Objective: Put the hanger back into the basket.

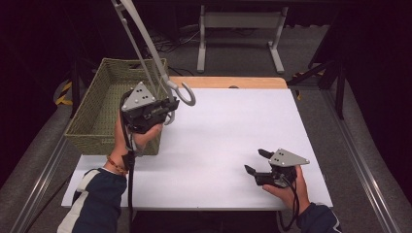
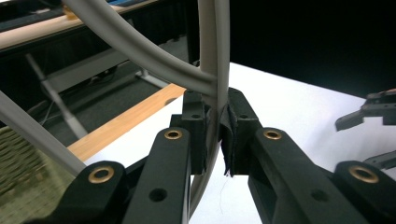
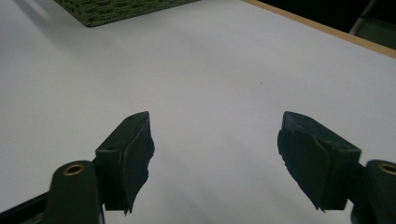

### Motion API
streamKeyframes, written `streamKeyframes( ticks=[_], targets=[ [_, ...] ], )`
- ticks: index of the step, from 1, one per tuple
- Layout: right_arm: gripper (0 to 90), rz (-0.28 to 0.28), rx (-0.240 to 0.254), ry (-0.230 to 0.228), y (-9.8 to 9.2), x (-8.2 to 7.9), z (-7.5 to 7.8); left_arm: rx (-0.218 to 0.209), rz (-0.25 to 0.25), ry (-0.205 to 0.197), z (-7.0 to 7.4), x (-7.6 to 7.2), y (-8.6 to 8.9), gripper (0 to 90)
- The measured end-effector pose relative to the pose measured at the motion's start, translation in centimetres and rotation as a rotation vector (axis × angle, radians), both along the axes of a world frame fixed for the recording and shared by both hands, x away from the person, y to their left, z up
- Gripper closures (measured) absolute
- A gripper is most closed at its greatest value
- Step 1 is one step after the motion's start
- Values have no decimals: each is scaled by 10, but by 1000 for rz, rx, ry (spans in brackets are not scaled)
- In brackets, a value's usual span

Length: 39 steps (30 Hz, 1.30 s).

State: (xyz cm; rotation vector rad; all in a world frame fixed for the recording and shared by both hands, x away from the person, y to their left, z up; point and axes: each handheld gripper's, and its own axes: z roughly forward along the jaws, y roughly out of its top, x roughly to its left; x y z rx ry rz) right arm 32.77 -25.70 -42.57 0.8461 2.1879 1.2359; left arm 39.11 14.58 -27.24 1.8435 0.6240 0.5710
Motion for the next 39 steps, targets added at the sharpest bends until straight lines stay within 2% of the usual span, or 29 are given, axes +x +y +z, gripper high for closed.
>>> streamKeyframes(
  ticks=[8, 10, 16, 18, 23, 24, 26, 29, 32, 33, 34, 35, 39],
  targets=[
    [255, -16, 5, -2, -1, 1, -1, 21, 43, 25, 10, 2, 37, 815],
    [255, -17, 6, 0, -1, 1, -1, 38, 55, 26, 12, 3, 44, 815],
    [255, -16, 9, 4, -1, 2, -2, 73, 92, 48, 11, 10, 64, 815],
    [255, -17, 9, 6, -1, 2, -2, 73, 106, 67, 4, 16, 72, 815],
    [255, -13, 1, 12, 0, 2, -4, 127, 157, 114, -13, 30, 87, 815],
    [255, -13, 1, 12, 0, 2, -4, 127, 157, 114, -13, 30, 87, 814],
    [255, -9, 1, 18, 1, 3, -4, 149, 180, 142, -20, 36, 93, 814],
    [255, -4, -6, 19, 1, 3, -5, 180, 210, 163, -25, 41, 99, 815],
    [255, 0, -10, 25, 2, 3, -6, 221, 237, 212, -32, 45, 108, 815],
    [255, 0, -11, 24, 2, 3, -7, 241, 243, 220, -34, 47, 109, 815],
    [255, -1, -11, 27, 2, 3, -7, 241, 243, 220, -34, 47, 109, 815],
    [255, -1, -11, 27, 2, 3, -7, 260, 240, 233, -36, 48, 111, 815],
    [255, 5, -16, 30, 3, 4, -8, 293, 246, 267, -42, 53, 116, 814]
  ],
)
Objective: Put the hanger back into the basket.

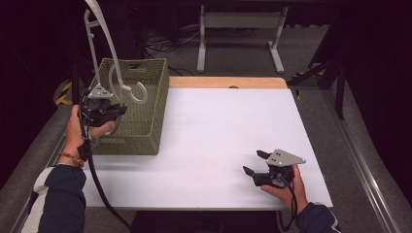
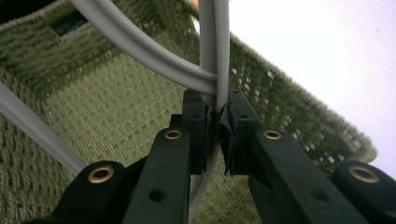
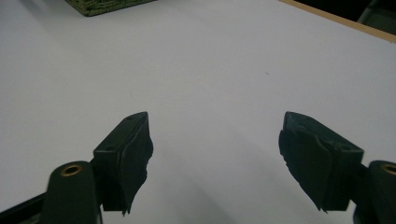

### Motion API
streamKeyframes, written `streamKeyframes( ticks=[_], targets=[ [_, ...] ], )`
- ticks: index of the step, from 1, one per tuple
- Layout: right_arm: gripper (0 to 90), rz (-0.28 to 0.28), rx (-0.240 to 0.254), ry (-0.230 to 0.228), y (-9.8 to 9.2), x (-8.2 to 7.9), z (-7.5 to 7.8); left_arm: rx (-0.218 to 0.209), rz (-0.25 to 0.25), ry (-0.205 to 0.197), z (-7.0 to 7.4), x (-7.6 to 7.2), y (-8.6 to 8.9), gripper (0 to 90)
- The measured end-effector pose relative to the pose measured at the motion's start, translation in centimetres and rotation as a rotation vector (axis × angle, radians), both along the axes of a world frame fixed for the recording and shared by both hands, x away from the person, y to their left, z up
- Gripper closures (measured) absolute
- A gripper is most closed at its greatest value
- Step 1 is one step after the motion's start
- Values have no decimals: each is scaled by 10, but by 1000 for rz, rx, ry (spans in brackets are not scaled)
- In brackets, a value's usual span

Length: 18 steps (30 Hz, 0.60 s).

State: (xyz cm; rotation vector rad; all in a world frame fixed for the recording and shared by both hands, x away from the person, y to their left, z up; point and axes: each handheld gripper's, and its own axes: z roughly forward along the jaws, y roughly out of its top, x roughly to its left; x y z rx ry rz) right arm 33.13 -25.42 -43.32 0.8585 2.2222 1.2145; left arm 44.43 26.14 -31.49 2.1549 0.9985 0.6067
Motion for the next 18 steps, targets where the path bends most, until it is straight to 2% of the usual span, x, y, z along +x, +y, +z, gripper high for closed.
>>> streamKeyframes(
  ticks=[3, 4, 12, 18],
  targets=[
    [255, 1, -4, 3, 1, 0, -1, 34, 19, 13, -3, 4, 2, 815],
    [255, 2, -5, 6, 1, 0, -1, 33, 21, 24, -4, 5, 3, 815],
    [255, 9, -12, 13, 2, 1, -3, 99, 56, 75, -17, 14, 7, 813],
    [255, 13, -13, 16, 2, 1, -4, 103, 60, 113, -30, 19, 11, 815]
  ],
)
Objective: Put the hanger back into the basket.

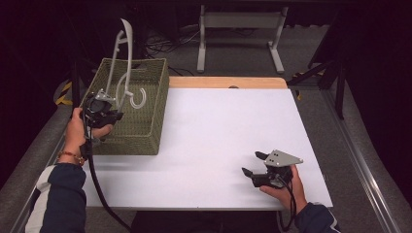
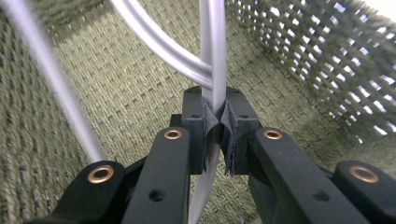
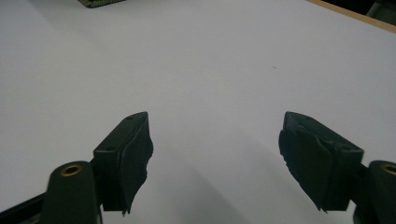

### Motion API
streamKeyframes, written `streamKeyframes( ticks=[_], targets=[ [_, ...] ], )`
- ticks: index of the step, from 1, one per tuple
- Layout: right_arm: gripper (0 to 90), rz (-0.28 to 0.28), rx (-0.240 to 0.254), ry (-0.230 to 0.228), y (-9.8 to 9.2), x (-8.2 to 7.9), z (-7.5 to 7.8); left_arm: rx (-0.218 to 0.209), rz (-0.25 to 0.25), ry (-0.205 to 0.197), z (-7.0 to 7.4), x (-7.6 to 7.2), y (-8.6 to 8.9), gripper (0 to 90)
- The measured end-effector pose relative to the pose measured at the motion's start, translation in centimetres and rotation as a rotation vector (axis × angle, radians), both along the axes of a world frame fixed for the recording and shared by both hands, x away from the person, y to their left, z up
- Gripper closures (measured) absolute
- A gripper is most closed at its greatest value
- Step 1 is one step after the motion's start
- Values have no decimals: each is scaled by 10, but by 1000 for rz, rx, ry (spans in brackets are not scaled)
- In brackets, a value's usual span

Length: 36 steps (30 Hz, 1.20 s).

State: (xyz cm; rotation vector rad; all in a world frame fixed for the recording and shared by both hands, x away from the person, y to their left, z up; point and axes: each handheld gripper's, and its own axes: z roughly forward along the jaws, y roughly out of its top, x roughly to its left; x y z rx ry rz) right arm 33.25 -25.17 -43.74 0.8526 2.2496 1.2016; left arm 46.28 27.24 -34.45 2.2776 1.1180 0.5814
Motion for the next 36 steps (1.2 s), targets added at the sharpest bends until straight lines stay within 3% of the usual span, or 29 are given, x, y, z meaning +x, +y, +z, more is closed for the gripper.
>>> streamKeyframes(
  ticks=[5, 8, 10, 11, 13, 16, 18, 20, 24, 25, 26, 28, 32, 36],
  targets=[
    [255, 1, 4, 6, 0, 1, 0, 14, 12, 30, -12, 5, 1, 780],
    [255, 2, 2, 9, 0, 0, -1, 64, 35, 32, -19, 8, -4, 790],
    [255, 2, 3, 10, 0, 1, -1, 64, 44, 34, -20, 9, -4, 789],
    [255, 3, 3, 11, 0, 1, -1, 59, 78, 27, -23, 10, -3, 788],
    [255, 3, 1, 12, 0, 1, -1, 52, 96, 24, -22, 11, -1, 776],
    [255, 4, 1, 15, 0, 1, -1, 50, 97, 14, -20, 9, -1, 741],
    [255, 4, 3, 14, 0, 1, -1, 44, 95, 17, -20, 9, -1, 658],
    [255, 1, 6, 14, -1, 1, 0, 0, 93, 8, -20, 7, 2, 652],
    [255, 1, 5, 9, -1, 1, 1, -55, 39, -53, -16, 0, 0, 544],
    [255, 1, 5, 9, -1, 1, 1, -55, 39, -53, -16, 0, 0, 525],
    [255, -2, 8, 9, -1, 1, 1, -75, 16, -91, -14, -4, -2, 525],
    [255, -5, 10, 10, -1, 1, 1, -112, -17, -127, -11, -9, -6, 476],
    [255, -6, 10, 0, -2, 1, 2, -161, -54, -243, -4, -23, -20, 334],
    [255, -11, 11, -9, -3, 0, 4, -217, -91, -325, 0, -35, -31, 252]
  ],
)
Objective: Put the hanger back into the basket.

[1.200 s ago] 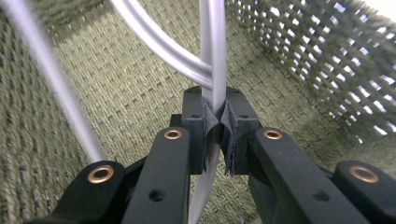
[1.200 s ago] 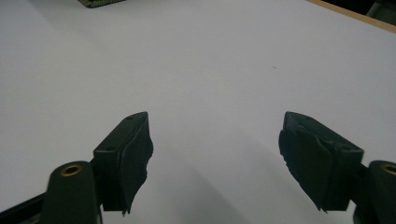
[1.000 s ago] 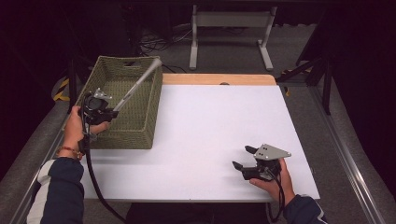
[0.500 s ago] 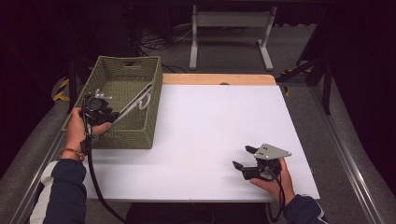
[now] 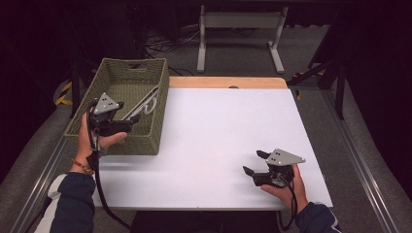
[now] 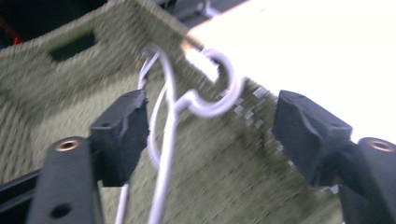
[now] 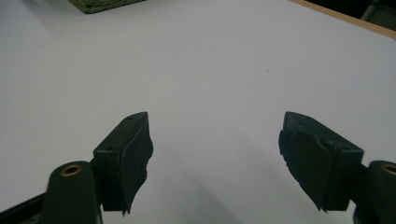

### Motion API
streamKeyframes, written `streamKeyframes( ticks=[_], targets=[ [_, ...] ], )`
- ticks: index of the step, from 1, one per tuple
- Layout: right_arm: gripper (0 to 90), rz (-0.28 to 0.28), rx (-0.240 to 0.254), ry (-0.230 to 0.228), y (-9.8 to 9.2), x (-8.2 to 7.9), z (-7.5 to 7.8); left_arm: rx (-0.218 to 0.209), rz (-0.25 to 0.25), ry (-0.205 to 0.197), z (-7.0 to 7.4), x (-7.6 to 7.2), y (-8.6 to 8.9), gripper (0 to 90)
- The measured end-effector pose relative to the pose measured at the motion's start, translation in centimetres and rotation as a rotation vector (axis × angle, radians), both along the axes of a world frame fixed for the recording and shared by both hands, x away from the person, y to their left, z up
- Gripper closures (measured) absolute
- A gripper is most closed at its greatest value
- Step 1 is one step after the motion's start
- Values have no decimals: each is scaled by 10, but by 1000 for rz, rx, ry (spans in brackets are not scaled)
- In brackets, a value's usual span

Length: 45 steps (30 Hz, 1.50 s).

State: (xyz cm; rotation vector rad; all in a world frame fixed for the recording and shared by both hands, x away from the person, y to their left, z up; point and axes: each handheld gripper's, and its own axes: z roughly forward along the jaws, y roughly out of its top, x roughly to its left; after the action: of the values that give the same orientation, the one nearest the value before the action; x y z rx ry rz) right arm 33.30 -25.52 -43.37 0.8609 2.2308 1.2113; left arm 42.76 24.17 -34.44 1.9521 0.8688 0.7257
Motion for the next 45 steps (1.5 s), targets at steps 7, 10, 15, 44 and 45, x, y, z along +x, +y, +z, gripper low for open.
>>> streamKeyframes(
  ticks=[7, 10, 15, 44, 45],
  targets=[
    [255, -8, 3, -14, -1, 0, 2, -74, -77, -93, 4, -20, -16, 150],
    [255, -10, 7, -21, -1, -2, 3, -86, -99, -121, 3, -27, -20, 131],
    [255, -15, 13, -42, -1, -3, 5, -95, -140, -178, 0, -44, -30, 112],
    [205, -64, 0, -171, 2, -9, 13, -123, -235, -264, -32, -103, -56, 45],
    [204, -60, 4, -171, 2, -10, 13, -122, -238, -262, -34, -104, -56, 45]
  ],
)
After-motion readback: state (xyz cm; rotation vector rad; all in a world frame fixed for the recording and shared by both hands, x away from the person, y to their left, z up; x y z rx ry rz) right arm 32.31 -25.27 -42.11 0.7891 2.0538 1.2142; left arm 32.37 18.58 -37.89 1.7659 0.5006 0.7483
